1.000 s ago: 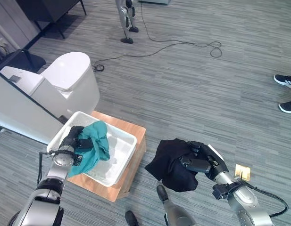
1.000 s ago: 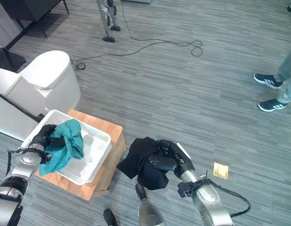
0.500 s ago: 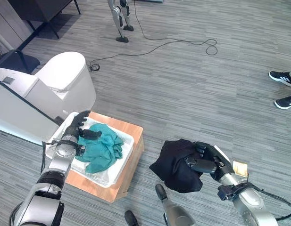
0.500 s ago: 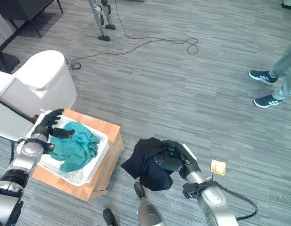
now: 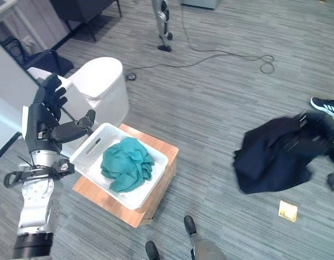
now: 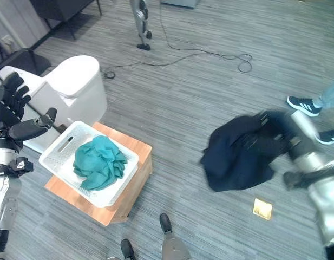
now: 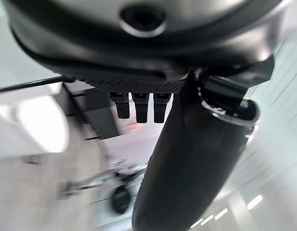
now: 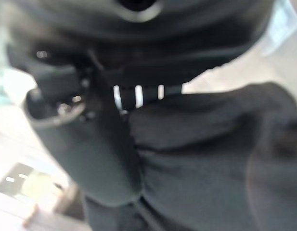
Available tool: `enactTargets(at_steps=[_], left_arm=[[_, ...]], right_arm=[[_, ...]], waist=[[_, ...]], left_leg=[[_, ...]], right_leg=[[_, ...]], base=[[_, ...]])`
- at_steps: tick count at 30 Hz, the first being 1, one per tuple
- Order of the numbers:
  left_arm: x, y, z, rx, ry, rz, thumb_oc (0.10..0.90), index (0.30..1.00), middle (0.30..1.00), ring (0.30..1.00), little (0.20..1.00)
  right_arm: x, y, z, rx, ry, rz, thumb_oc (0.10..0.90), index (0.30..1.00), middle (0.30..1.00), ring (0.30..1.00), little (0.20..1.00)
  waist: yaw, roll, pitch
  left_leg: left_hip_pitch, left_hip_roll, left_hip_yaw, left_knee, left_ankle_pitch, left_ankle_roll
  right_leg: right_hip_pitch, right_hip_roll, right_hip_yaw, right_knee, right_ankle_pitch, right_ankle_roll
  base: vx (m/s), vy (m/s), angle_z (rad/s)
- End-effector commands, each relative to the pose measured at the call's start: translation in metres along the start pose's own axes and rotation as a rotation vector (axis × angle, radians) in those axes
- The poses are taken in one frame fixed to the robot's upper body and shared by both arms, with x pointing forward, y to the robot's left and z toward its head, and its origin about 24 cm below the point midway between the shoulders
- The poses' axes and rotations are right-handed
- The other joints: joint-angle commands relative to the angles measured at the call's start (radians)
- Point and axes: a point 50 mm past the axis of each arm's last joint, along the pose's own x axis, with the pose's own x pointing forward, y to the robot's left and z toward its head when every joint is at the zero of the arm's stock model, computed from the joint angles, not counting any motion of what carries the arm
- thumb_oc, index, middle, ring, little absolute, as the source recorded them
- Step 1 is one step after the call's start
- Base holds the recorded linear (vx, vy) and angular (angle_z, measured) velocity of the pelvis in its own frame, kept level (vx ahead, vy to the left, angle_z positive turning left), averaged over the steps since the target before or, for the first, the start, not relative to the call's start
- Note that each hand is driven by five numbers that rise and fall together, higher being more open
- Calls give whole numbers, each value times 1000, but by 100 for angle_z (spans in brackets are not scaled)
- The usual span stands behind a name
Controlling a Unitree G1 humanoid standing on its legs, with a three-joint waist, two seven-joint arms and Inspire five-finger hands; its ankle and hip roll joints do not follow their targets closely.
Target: Pick up bed clothes into laundry basket.
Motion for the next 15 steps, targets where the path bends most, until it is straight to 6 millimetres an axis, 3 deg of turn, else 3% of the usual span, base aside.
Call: enactTargets(at_steps=[1, 2, 3, 6, 9, 15], left_arm=[[6, 5, 24, -84, -151, -23, 800, 900, 900, 900, 900], [-12, -11, 12, -162, -85, -81, 800, 900, 900, 900, 900], [-14, -11, 11, -165, -83, -79, 800, 900, 900, 900, 900], [-23, -10, 9, -136, -38, -125, 800, 900, 900, 900, 900], [-34, -23, -2, -304, 20, -148, 800, 900, 900, 900, 900], [-55, -46, -14, -441, 126, -250, 800, 900, 900, 900, 900]], right_arm=[[21, -21, 84, -53, -433, -110, 400, 300, 300, 300, 300], [27, -26, 107, -113, -503, -120, 400, 300, 300, 300, 300], [28, -25, 108, -115, -504, -117, 400, 300, 300, 300, 300], [35, -33, 143, -217, -598, -135, 400, 300, 300, 300, 300], [44, -23, 188, -301, -727, -86, 400, 300, 300, 300, 300], [53, -19, 225, -375, -804, -57, 400, 300, 300, 300, 300]], waist=[[38, -76, -137], [58, -85, -140], [56, -82, -142], [91, -93, -148], [128, -111, -154], [135, -115, -156]], left_leg=[[0, 48, -24, 1, 1, -79], [-4, 47, -35, 1, 5, -77], [-4, 47, -35, 1, 5, -77], [-9, 47, -51, 1, 10, -77], [-10, 48, -72, 1, 19, -79], [-20, 46, -100, 1, 30, -79]], right_leg=[[170, -112, -19, 6, -195, 92], [174, -111, -28, 6, -195, 88], [174, -111, -28, 6, -195, 88], [183, -109, -45, 6, -197, 86], [200, -108, -72, 6, -201, 82], [215, -107, -102, 6, -209, 81]], base=[[-39, -36, 15], [-27, -24, 25], [-36, -26, 23], [-29, -25, 10], [-43, -33, 28], [-23, -19, 27]])
